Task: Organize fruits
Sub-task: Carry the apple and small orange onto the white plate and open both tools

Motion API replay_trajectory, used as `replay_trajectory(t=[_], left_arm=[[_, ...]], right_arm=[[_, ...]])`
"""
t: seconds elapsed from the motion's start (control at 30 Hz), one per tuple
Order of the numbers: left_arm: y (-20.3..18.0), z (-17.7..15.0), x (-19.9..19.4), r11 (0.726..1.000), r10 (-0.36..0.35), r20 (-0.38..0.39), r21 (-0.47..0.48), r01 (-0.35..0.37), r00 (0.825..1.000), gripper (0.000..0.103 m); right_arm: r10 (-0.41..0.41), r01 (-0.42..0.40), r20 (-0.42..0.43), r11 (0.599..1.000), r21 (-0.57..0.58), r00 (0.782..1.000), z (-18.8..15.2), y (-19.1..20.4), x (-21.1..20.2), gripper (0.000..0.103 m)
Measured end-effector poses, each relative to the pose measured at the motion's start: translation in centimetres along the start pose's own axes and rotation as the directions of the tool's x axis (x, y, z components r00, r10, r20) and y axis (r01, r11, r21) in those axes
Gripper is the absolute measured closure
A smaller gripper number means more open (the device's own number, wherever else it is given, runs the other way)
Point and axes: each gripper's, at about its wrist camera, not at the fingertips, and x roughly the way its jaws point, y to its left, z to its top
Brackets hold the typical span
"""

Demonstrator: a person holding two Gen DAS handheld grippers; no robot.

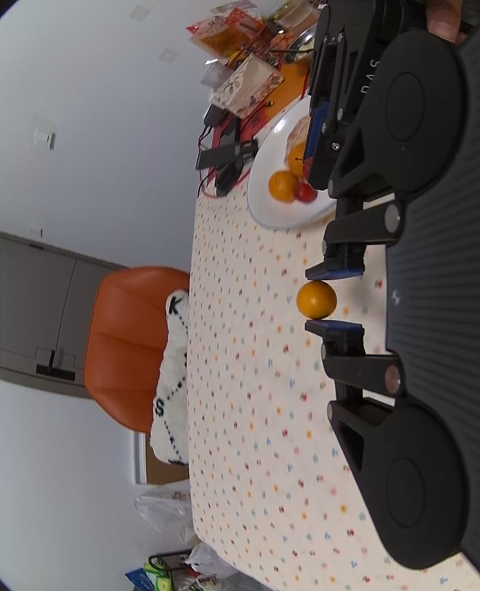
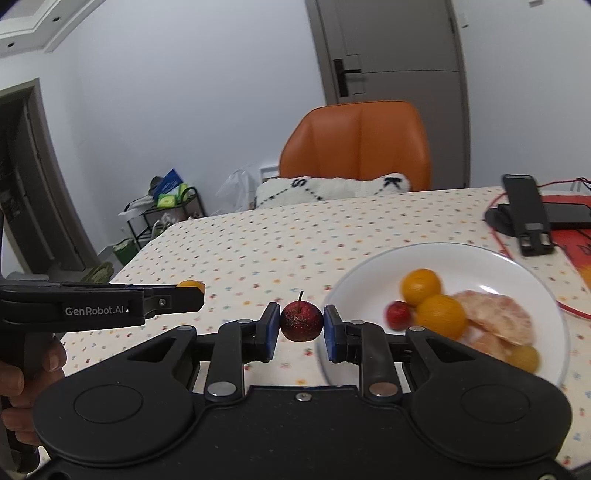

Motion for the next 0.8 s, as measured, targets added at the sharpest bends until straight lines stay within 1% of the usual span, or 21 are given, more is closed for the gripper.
replay_trajectory(t=[0.37, 0.67, 0.7, 0.73, 0.77, 0.8], left_arm=[[-4.3, -0.2, 1.0, 0.998, -0.036, -0.012, 0.057, 0.037, 0.999, 0.083], [-6.9, -0.5, 2.2, 0.994, -0.051, -0.032, 0.092, 0.054, 0.998, 0.082], [-7.2, -0.6, 2.4, 0.994, -0.052, -0.035, 0.095, 0.055, 0.998, 0.082], [-7.4, -0.6, 2.5, 0.994, -0.053, -0.038, 0.098, 0.056, 0.998, 0.082], [-7.6, -0.6, 2.7, 0.993, -0.055, -0.04, 0.1, 0.058, 0.998, 0.083], [-7.8, -0.6, 2.8, 0.993, -0.056, -0.042, 0.104, 0.06, 0.998, 0.082]], right_arm=[[-0.04, 0.039, 0.023, 0.998, 0.059, 0.999, -1.4, -3.8, -2.4, 0.079], [-0.048, 0.045, 0.028, 0.994, 0.101, 0.998, -2.3, -6.1, -3.0, 0.079], [-0.044, 0.041, 0.026, 0.993, 0.107, 0.999, -2.4, -6.4, -3.0, 0.078], [-0.038, 0.035, 0.024, 0.993, 0.11, 0.999, -2.5, -6.5, -3.0, 0.072], [-0.036, 0.033, 0.027, 0.993, 0.11, 0.999, -2.6, -6.6, -3.1, 0.07], [-0.04, 0.037, 0.031, 0.993, 0.11, 0.999, -2.6, -6.8, -3.2, 0.065]])
